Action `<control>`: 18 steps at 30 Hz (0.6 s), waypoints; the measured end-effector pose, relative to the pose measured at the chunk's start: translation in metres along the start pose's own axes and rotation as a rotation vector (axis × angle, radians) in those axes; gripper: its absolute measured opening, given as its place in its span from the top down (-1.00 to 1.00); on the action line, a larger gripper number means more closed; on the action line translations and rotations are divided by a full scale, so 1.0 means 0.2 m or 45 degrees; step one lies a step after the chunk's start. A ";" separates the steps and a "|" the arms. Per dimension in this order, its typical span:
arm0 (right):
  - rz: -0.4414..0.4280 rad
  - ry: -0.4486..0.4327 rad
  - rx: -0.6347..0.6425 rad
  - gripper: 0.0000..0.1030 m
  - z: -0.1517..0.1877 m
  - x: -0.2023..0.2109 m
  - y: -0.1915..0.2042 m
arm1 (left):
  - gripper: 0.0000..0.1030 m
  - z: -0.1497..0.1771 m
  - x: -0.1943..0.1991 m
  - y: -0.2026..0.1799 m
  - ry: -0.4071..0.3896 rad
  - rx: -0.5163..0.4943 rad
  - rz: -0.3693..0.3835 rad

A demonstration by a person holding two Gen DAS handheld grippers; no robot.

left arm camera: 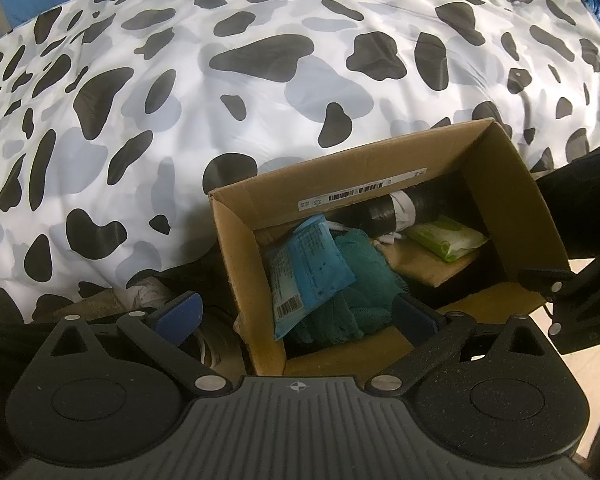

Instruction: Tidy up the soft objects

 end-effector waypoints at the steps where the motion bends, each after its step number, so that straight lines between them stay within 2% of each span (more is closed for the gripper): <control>1: 0.000 0.000 0.000 -1.00 0.00 0.00 0.00 | -1.00 0.00 0.00 0.00 -0.001 0.002 0.001; 18: 0.002 0.005 0.006 -1.00 0.00 0.00 0.00 | -1.00 0.00 0.00 0.00 0.000 -0.004 -0.008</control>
Point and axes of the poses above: each gripper's, at about its wrist camera, not at the fingertips, and x roughly against the way its jaws point, y to its left, z to its underside, the point moved 4 cm from there along -x, roughly the way its jaws point, and after that the axes turned 5 degrees about -y, right-handed, at the moved point
